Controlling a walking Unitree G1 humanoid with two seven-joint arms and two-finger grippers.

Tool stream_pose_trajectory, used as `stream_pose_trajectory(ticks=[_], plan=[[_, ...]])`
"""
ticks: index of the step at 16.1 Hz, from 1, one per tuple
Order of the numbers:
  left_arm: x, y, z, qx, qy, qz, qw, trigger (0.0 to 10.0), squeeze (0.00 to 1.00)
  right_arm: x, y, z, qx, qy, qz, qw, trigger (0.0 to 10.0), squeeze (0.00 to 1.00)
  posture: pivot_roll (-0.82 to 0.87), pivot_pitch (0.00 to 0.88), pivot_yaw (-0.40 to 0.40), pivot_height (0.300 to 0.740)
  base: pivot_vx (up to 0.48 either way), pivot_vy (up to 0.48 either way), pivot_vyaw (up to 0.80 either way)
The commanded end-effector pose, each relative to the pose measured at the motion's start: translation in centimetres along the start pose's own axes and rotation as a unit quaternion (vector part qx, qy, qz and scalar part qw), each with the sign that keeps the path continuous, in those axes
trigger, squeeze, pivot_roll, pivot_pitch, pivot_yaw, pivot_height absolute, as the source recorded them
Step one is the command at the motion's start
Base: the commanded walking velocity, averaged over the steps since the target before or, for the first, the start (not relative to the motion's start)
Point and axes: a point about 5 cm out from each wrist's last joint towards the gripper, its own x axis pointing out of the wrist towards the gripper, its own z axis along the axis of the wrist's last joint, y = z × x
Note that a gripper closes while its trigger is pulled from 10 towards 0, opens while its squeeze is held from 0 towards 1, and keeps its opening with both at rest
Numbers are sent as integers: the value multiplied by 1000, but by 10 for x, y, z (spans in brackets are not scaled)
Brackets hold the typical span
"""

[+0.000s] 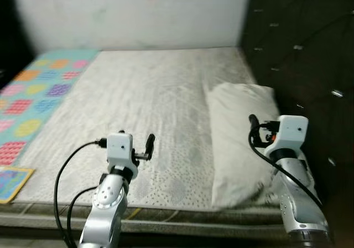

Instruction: Clean up the room

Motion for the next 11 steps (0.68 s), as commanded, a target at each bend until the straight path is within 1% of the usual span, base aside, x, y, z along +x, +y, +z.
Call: stream_pose_trajectory(ticks=[1, 3, 7, 11], plan=[[-3, 10, -3, 4, 9, 12, 1000, 10000, 0, 2, 12, 3, 6, -4, 19, 1000, 10000, 0, -162, 32, 60, 740, 0, 398, -625], [-4, 10, -4, 3, 10, 13, 1000, 10000, 0, 1, 12, 1, 6, -1, 19, 1000, 10000, 0, -161, 35, 60, 740, 0, 401, -516], [-5, 11, -4, 4, 12, 15, 1000, 10000, 0, 0, 16, 0, 6, 3, 33, 999, 10000, 0, -154, 50, 58, 740, 0, 441, 0], [-8, 11, -5, -2, 18, 16, 1000, 10000, 0, -2, 17, -4, 6, 9, 34, 999, 10000, 0, -150, 60, 58, 740, 0, 480, 0]])
